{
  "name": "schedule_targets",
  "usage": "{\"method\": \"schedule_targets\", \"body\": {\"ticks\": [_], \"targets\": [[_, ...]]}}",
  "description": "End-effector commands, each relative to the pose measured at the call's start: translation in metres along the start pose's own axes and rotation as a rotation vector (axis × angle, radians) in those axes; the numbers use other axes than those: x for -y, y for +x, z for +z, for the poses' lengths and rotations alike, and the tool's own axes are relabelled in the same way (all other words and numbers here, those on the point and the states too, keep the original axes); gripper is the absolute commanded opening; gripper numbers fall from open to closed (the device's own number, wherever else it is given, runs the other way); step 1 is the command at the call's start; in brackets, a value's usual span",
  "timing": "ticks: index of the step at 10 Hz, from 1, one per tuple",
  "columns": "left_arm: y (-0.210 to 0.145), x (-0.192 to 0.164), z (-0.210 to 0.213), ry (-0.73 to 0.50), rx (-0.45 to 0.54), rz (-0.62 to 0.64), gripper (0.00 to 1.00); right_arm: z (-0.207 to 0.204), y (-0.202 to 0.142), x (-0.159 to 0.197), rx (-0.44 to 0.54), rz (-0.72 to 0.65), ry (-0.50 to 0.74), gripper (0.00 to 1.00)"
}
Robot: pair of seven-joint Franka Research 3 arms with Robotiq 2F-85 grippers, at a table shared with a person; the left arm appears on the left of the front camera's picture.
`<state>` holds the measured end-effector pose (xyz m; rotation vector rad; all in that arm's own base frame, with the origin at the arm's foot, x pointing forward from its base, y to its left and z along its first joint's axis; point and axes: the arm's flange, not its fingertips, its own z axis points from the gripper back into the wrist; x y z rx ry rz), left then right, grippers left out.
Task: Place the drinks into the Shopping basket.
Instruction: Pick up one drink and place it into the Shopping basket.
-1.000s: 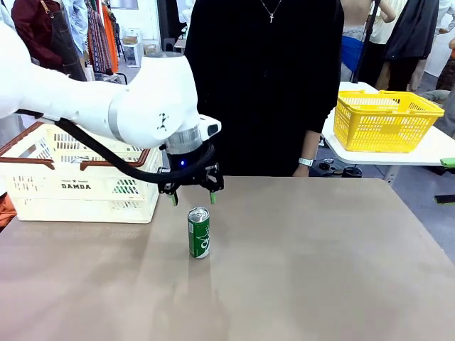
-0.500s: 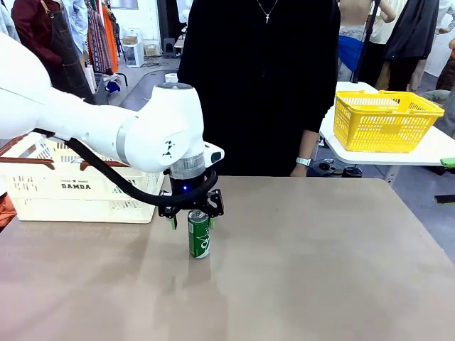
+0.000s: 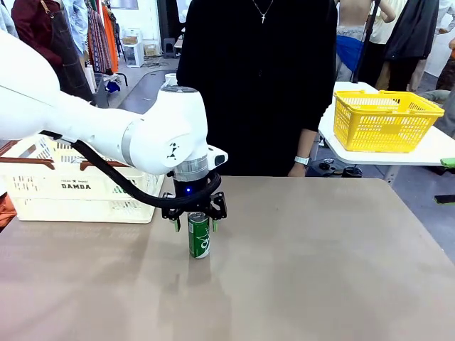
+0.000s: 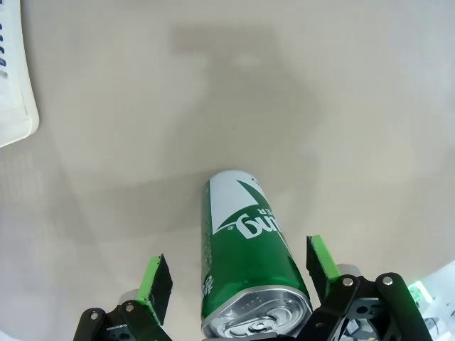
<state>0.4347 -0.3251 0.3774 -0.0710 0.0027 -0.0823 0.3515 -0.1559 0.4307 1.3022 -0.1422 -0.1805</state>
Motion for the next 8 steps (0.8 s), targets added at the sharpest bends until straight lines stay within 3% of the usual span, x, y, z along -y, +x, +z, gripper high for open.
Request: {"method": "schedule_targets", "body": {"ticks": [1, 2, 3, 8], "targets": [[0.004, -0.001, -0.0002, -0.019, -0.002, -0.019, 1.0, 0.0029, -0.0001, -0.0047, -0.01, -0.009, -0.002, 1.0], [0.0037, -0.0009, -0.0007, -0.015, -0.012, -0.02, 0.41, 0.0029, -0.0001, -0.0047, -0.01, -0.009, -0.002, 1.0], [0.0038, -0.0005, -0.0002, -0.013, -0.012, -0.015, 0.0, 0.0029, -0.0001, -0.0047, -0.01, -0.009, -0.002, 1.0], [0.0037, 0.0029, -0.0021, -0.028, -0.005, -0.035, 0.0, 0.0029, -0.0001, -0.0047, -0.01, -0.009, -0.002, 1.0]]}}
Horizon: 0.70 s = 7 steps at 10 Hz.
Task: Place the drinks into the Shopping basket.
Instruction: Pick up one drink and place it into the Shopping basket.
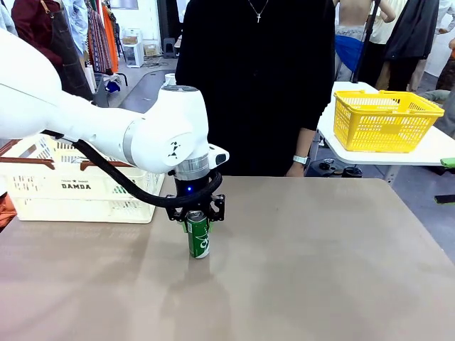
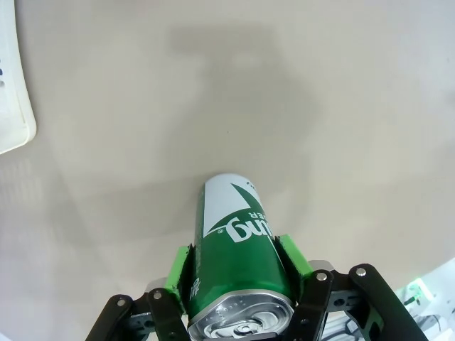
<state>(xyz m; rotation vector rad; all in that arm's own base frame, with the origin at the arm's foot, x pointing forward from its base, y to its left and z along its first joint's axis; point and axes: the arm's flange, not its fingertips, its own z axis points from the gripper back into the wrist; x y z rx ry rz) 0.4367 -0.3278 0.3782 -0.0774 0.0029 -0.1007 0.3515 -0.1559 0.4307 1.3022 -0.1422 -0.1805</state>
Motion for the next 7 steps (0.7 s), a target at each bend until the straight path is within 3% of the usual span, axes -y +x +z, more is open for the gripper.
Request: {"method": "schedule_targets", "body": {"ticks": [1, 3, 5, 6, 7], "targets": [[0.001, 0.0, 0.0, -0.023, 0.005, -0.015, 0.0, 0.003, 0.0, -0.005, -0.01, -0.009, -0.002, 1.0], [-0.003, -0.02, 0.051, -0.059, 0.099, 0.006, 0.0, 0.003, 0.0, -0.005, -0.01, -0.009, -0.002, 1.0], [-0.014, -0.053, 0.142, -0.047, 0.18, 0.002, 0.0, 0.003, 0.0, -0.005, -0.01, -0.009, -0.002, 1.0], [-0.016, -0.067, 0.192, -0.026, 0.283, 0.087, 0.0, 0.003, 0.0, -0.005, -0.01, -0.009, -0.002, 1.0], [-0.014, -0.081, 0.233, -0.05, 0.315, 0.102, 0.0, 0.003, 0.0, -0.005, -0.01, -0.009, -0.002, 1.0]]}}
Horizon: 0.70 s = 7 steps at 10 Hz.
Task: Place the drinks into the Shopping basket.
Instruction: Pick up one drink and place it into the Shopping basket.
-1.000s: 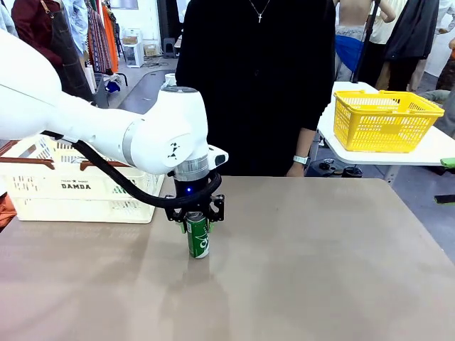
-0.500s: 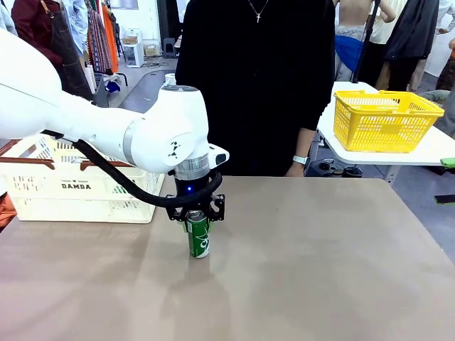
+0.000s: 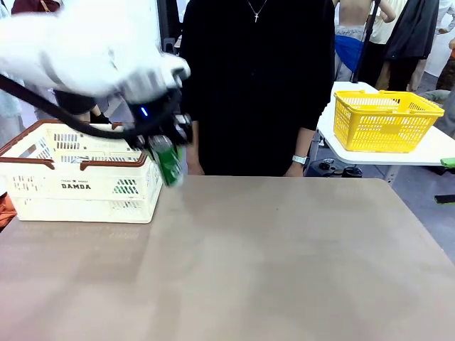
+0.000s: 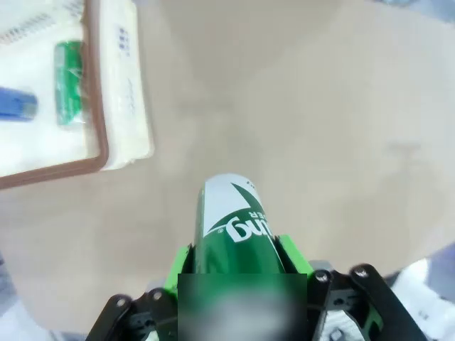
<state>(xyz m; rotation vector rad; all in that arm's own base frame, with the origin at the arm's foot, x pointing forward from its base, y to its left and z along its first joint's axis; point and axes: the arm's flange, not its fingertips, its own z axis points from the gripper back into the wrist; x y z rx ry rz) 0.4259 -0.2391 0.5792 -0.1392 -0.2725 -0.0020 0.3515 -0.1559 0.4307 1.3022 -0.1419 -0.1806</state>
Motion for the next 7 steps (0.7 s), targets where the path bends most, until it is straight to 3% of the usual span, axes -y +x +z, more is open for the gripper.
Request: {"method": "schedule_targets", "body": {"ticks": [1, 2, 3, 4, 5, 7], "targets": [[0.036, -0.026, 0.056, 0.013, 0.087, 0.068, 0.0, 0.003, 0.0, -0.005, -0.01, -0.009, -0.002, 1.0], [0.057, -0.051, 0.077, -0.019, 0.039, 0.043, 0.0, 0.003, 0.0, -0.005, -0.01, -0.009, -0.002, 1.0], [0.08, -0.085, 0.088, -0.002, 0.056, 0.159, 0.0, 0.003, 0.0, -0.005, -0.01, -0.009, -0.002, 1.0], [0.091, -0.105, 0.088, 0.021, 0.048, 0.156, 0.0, 0.003, 0.0, -0.005, -0.01, -0.009, -0.002, 1.0], [0.113, -0.138, 0.08, 0.097, 0.138, 0.309, 0.0, 0.003, 0.0, -0.005, -0.01, -0.009, -0.002, 1.0], [0.144, -0.193, 0.057, 0.076, 0.188, 0.452, 0.0, 0.003, 0.0, -0.005, -0.01, -0.009, -0.002, 1.0]]}}
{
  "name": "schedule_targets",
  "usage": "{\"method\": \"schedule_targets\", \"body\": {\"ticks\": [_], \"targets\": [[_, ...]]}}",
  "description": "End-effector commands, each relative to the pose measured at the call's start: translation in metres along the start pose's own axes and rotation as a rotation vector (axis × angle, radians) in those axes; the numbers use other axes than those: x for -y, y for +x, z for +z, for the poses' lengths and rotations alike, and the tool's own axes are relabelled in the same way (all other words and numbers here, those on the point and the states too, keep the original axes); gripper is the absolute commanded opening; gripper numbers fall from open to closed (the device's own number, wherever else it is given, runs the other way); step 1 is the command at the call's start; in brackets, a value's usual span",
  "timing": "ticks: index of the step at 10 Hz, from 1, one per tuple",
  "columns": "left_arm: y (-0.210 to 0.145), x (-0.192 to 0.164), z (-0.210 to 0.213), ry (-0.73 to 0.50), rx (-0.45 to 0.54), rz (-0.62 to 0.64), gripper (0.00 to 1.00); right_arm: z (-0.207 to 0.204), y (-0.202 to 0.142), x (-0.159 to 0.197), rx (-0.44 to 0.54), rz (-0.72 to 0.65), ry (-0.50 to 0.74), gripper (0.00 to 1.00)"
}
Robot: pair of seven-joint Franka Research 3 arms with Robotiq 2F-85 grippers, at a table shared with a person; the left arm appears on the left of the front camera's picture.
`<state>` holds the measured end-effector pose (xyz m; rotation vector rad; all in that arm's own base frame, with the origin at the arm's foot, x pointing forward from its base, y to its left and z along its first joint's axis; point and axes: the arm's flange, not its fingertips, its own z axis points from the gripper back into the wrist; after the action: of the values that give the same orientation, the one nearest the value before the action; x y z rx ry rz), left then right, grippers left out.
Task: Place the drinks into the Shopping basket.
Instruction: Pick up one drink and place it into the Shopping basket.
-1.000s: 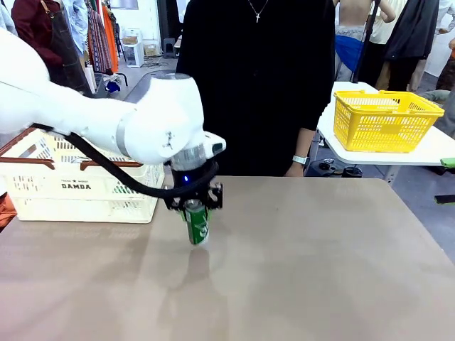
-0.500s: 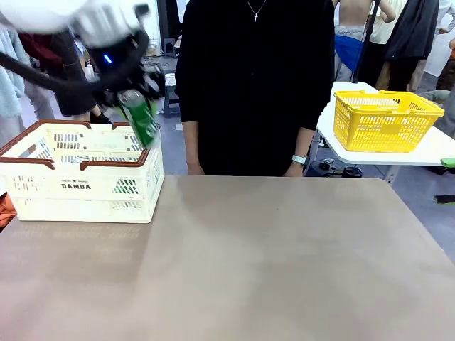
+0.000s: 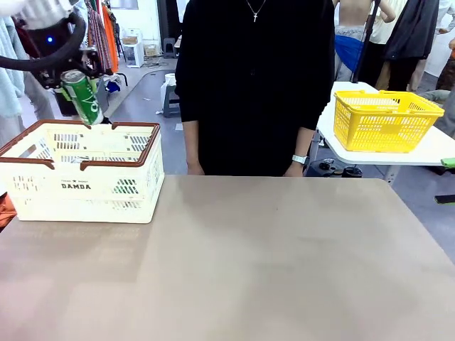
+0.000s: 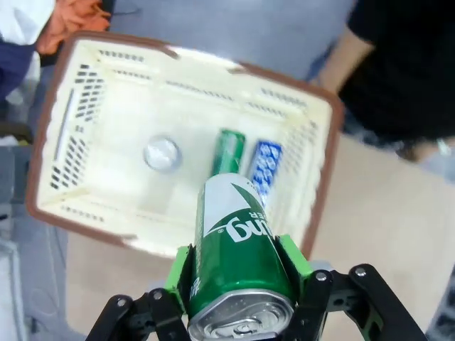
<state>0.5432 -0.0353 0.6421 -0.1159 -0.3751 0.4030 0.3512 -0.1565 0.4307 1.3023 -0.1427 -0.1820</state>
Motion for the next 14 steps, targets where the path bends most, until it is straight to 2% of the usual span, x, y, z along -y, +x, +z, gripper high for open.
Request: {"method": "schedule_targets", "body": {"ticks": [1, 3, 4, 9, 10, 11, 13, 14], "targets": [[0.025, -0.005, -0.016, -0.008, 0.092, 0.115, 0.0, 0.002, 0.0, -0.005, -0.011, -0.009, -0.002, 1.0], [0.04, -0.022, -0.027, -0.022, 0.062, 0.17, 0.0, 0.002, 0.0, -0.005, -0.011, -0.009, -0.002, 1.0], [0.033, -0.025, -0.034, -0.01, 0.05, 0.109, 0.0, 0.002, 0.0, -0.005, -0.011, -0.009, -0.002, 1.0], [0.034, -0.021, -0.042, -0.011, 0.039, 0.121, 0.0, 0.002, 0.0, -0.005, -0.011, -0.009, -0.002, 1.0], [0.052, -0.025, -0.047, 0.014, -0.023, -0.039, 0.0, 0.002, 0.0, -0.005, -0.011, -0.009, -0.002, 1.0], [0.063, -0.039, -0.051, 0.063, -0.115, -0.147, 0.0, 0.002, 0.0, -0.005, -0.011, -0.009, -0.002, 1.0], [0.075, -0.07, -0.058, 0.142, -0.122, -0.198, 0.0, 0.002, 0.0, -0.005, -0.011, -0.009, -0.002, 1.0], [0.078, -0.08, -0.063, 0.129, -0.136, -0.312, 0.0, 0.002, 0.0, -0.005, -0.011, -0.009, -0.002, 1.0]]}}
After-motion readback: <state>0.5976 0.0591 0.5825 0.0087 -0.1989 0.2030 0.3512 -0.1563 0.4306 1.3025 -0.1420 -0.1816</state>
